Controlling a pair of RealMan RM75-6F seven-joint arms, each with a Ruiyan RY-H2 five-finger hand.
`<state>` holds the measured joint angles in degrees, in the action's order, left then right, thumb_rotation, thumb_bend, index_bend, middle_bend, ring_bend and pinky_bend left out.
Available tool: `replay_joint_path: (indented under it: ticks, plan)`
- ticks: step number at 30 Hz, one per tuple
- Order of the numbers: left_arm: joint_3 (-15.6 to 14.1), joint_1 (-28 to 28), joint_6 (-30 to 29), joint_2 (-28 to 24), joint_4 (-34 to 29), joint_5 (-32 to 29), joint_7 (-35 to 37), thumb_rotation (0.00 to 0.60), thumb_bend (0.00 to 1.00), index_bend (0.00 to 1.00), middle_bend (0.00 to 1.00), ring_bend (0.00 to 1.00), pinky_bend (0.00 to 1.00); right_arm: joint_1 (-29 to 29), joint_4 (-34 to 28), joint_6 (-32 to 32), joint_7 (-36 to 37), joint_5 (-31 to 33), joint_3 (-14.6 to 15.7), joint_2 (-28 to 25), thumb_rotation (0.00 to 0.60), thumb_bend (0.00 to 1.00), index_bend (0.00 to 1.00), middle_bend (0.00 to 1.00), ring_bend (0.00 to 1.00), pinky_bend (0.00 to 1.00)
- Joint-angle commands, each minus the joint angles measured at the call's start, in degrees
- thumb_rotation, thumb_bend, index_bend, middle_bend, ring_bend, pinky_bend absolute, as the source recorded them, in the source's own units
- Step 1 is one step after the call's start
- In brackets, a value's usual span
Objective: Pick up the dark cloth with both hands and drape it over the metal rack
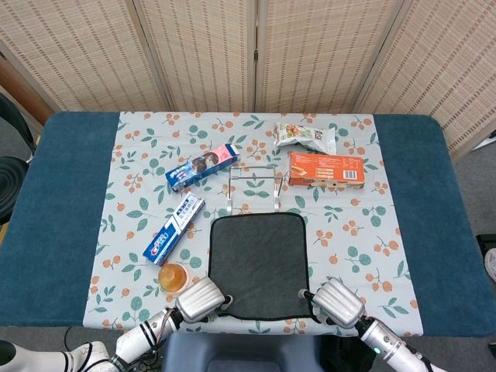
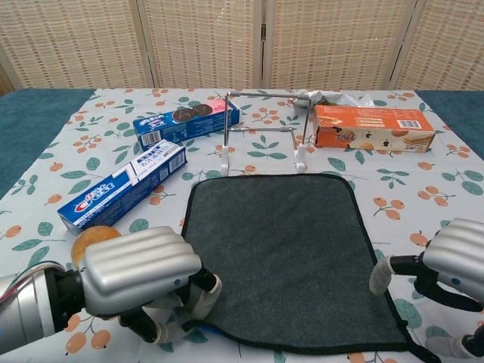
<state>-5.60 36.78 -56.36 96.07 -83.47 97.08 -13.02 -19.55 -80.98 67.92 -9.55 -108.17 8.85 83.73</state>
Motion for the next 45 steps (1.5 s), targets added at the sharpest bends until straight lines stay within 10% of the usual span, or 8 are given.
replay_joint_path:
  ticks: [1,23,45]
  plan:
    - [0.0,0.0,-0.1,0.0,0.0,-0.1,0.0,0.6,0.38,0.59,1.0,0.95,1.0,-0.6,0.7,-0.4,-0.3,-0.2,-0.1,1.0,0.6,0.13,0.36,0.91,0.91,1.0]
    - [-0.3,0.1,-0.3,-0.2,-0.2,-0.8,-0.3,0.6,0.38,0.59,1.0,0.95,1.0,-2.9,4.2,-0.7,-0.7,1.3,-0.6,6.3,0.6,0.24,0.4,0.91,0.91,1.0]
    - [0.5,0.7,-1.5,-3.8,-2.9,-0.8,1.4,0.6,0.38,0.59,1.0,0.95,1.0,-4.1,5.2,3.2,3.1,2.2,-1.6,7.1,0.6,0.45,0.67,0.92,0.92,1.0]
